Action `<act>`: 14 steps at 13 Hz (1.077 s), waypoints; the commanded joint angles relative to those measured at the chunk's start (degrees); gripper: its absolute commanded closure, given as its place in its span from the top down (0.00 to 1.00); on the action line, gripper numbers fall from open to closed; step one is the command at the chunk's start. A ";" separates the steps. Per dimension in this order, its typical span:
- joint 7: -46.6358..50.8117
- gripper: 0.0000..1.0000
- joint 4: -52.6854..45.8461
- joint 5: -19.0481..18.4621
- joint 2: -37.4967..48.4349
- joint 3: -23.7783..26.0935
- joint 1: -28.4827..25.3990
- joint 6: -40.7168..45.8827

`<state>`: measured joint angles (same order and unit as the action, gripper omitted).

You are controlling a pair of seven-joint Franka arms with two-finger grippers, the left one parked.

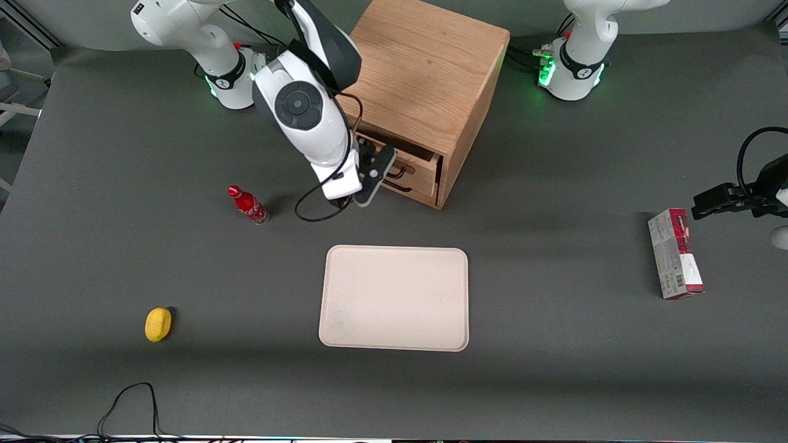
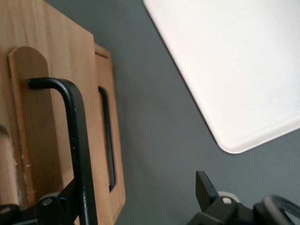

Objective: Open upper drawer

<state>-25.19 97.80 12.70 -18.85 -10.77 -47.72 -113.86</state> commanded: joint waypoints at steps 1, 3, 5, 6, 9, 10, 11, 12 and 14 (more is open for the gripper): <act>-1.18 1.00 -5.33 -0.22 -3.64 -0.40 1.66 0.40; -1.18 1.00 -7.26 -0.30 -5.05 -0.40 2.89 0.57; -2.66 1.00 -9.37 -0.22 -6.19 -0.40 4.47 0.75; -3.19 1.00 -9.64 0.05 -6.46 -0.40 5.70 0.75; -4.77 1.00 -11.75 -0.04 -8.04 -0.40 7.12 1.10; -4.78 1.00 -12.54 0.13 -8.57 -0.40 8.08 1.97; -4.78 1.00 -13.94 0.22 -9.35 -0.40 9.04 2.76; -4.78 1.00 -15.08 0.22 -9.88 -0.40 10.01 3.64; -4.78 1.00 -16.76 0.22 -10.68 -0.40 11.16 4.18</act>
<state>-28.51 85.15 12.69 -27.31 -11.14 -37.99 -111.62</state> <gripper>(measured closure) 0.000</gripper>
